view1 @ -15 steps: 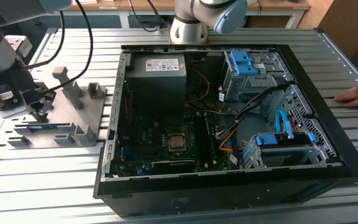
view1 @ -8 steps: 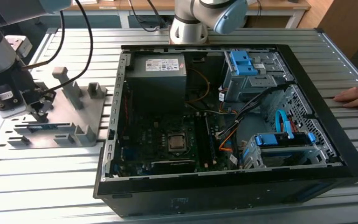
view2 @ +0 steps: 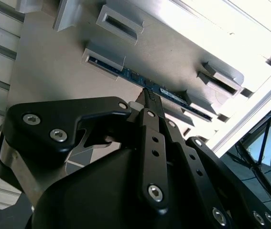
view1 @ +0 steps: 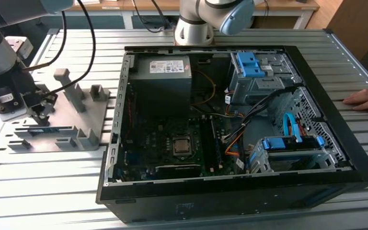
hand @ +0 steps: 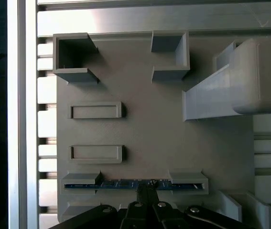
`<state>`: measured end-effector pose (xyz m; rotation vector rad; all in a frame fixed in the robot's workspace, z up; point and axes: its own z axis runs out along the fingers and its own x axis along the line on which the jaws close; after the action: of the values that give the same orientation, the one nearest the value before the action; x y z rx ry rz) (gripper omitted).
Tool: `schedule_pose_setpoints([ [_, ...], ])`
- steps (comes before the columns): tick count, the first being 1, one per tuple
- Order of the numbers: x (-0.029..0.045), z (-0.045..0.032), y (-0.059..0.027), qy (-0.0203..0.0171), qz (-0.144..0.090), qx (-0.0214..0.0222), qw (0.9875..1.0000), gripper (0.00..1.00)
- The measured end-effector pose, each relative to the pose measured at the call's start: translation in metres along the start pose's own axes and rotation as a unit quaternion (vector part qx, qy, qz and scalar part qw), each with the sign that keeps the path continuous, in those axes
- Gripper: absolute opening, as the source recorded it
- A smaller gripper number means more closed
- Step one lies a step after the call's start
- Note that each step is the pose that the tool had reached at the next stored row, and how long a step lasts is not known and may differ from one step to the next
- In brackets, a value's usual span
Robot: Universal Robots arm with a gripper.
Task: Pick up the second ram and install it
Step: 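Pick up the second ram and move it above second insertion slot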
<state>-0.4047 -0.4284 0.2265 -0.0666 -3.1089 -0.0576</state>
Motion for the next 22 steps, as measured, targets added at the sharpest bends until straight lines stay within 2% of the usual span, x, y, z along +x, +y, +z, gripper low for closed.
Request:
schedule_pose_setpoints([
  [2, 0.0000, 0.0000, 0.0000, 0.0002, -0.006, 0.0002, 1.0000, 0.10],
  [5, 0.0000, 0.0002, 0.0000, 0.0012, -0.033, 0.0010, 0.9995, 0.10],
  [8, 0.0000, 0.0005, 0.0000, 0.0022, -0.060, 0.0020, 0.9982, 0.10],
  [11, 0.0000, 0.0008, 0.0000, 0.0032, -0.087, 0.0028, 0.9962, 0.10],
  [14, -0.0001, 0.0011, -0.0001, 0.0042, -0.115, 0.0037, 0.9934, 0.10],
  [17, 0.0000, 0.0013, -0.0001, 0.0052, -0.142, 0.0046, 0.9899, 0.10],
  [20, -0.0001, 0.0015, -0.0001, 0.0061, -0.168, 0.0054, 0.9857, 0.10],
  [22, -0.0001, 0.0016, -0.0001, 0.0068, -0.186, 0.0060, 0.9825, 0.10],
])
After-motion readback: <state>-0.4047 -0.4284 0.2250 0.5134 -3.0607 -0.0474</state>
